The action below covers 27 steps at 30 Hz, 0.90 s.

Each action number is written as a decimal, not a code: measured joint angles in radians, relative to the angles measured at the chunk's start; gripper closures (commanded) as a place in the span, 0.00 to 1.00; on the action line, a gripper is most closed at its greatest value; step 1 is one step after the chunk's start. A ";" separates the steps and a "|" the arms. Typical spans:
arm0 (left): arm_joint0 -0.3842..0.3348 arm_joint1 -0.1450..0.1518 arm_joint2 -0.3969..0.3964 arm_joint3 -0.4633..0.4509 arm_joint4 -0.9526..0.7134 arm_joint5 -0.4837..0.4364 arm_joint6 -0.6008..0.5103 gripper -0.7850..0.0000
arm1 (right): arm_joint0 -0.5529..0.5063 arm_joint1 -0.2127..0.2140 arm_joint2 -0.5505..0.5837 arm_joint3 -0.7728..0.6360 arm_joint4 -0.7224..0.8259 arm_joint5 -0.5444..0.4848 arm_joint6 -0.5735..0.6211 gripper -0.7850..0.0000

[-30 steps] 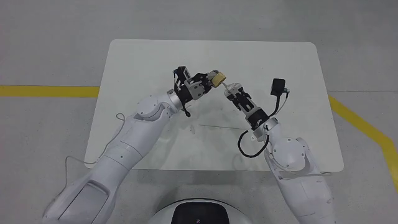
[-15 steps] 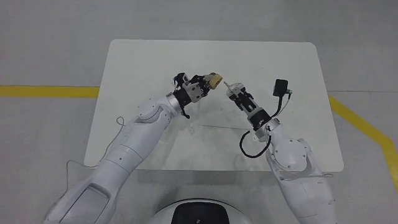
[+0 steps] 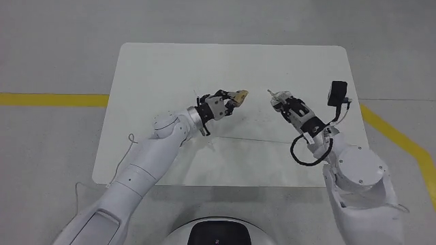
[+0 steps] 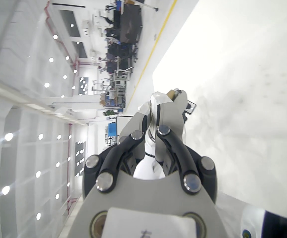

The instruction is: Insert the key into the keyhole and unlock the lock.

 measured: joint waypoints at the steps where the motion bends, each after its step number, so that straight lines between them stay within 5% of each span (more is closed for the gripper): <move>1: -0.013 -0.003 0.005 0.001 0.001 0.020 0.009 1.00 | 0.000 0.004 0.014 -0.017 -0.013 0.048 0.017 1.00; 6: -0.098 -0.034 0.067 0.048 -0.020 0.091 0.006 1.00 | -0.007 0.019 0.075 -0.077 -0.048 0.228 0.097 1.00; 15: -0.182 -0.104 0.174 0.193 -0.084 0.106 -0.048 1.00 | -0.003 0.021 0.061 -0.106 -0.003 0.355 0.084 1.00; 27: -0.225 -0.152 0.244 0.259 -0.013 0.092 -0.042 1.00 | -0.027 0.018 0.023 -0.094 0.055 0.378 -0.003 1.00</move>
